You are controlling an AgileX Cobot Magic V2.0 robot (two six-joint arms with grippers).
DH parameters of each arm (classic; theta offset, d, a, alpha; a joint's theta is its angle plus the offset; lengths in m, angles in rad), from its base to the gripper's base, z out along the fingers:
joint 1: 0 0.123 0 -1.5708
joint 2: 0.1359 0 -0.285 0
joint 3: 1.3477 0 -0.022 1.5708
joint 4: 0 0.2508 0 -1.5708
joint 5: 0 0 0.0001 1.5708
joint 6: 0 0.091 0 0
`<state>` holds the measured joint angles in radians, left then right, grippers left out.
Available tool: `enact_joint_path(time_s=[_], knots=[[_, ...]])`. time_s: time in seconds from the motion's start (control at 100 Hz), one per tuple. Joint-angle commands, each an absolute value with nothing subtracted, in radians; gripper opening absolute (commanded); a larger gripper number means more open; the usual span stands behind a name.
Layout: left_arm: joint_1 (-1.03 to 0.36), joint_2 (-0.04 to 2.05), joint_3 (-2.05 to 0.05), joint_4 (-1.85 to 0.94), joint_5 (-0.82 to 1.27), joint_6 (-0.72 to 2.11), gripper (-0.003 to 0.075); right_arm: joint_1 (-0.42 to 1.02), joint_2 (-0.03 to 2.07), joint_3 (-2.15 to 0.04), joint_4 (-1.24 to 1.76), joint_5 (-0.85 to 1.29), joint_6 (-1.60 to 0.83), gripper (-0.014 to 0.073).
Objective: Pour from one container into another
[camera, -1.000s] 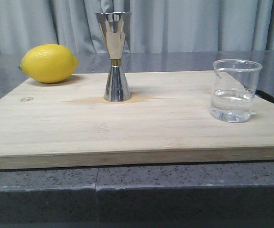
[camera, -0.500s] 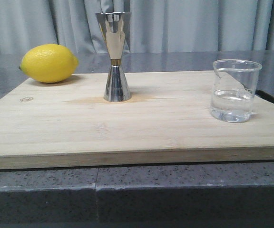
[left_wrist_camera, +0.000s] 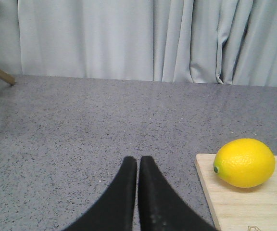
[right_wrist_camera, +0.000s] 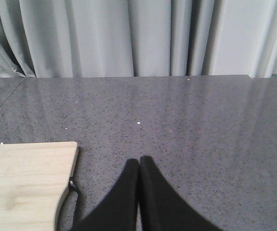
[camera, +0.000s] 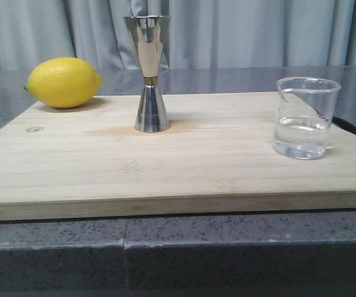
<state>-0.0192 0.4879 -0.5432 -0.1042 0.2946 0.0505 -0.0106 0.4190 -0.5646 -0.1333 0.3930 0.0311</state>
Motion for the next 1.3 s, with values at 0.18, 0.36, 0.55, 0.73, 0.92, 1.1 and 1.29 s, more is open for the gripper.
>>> enact_joint_path(time_s=[0.18,0.36,0.55,0.73,0.92,1.1,1.29], knots=[[-0.02,0.498,-0.578,-0.082,0.208,0.047,0.0422,-0.014,0.434,-0.598,-0.148,0.322,0.027,0.0333],[-0.02,0.498,-0.578,-0.082,0.208,0.047,0.0565,-0.014,0.434,-0.598,-0.148,0.322,0.027,0.0461],[-0.02,0.498,-0.578,-0.082,0.208,0.047,0.0564,-0.014,0.434,-0.598,-0.148,0.322,0.027,0.0459],[-0.02,0.498,-0.578,-0.082,0.207,0.047,0.0564,-0.014,0.434,-0.598,-0.148,0.322,0.027,0.0459],[-0.02,0.498,-0.578,-0.088,0.207,0.047,0.0564,-0.014,0.434,-0.598,-0.148,0.327,0.027,0.046],[-0.02,0.498,-0.578,-0.094,0.207,0.047,0.0575,-0.014,0.434,-0.598,-0.148,0.327,0.027,0.0558],[-0.02,0.5,-0.604,-0.12,0.237,0.047,0.0617,-0.014,0.436,-0.62,-0.137,0.391,0.027,0.0659]])
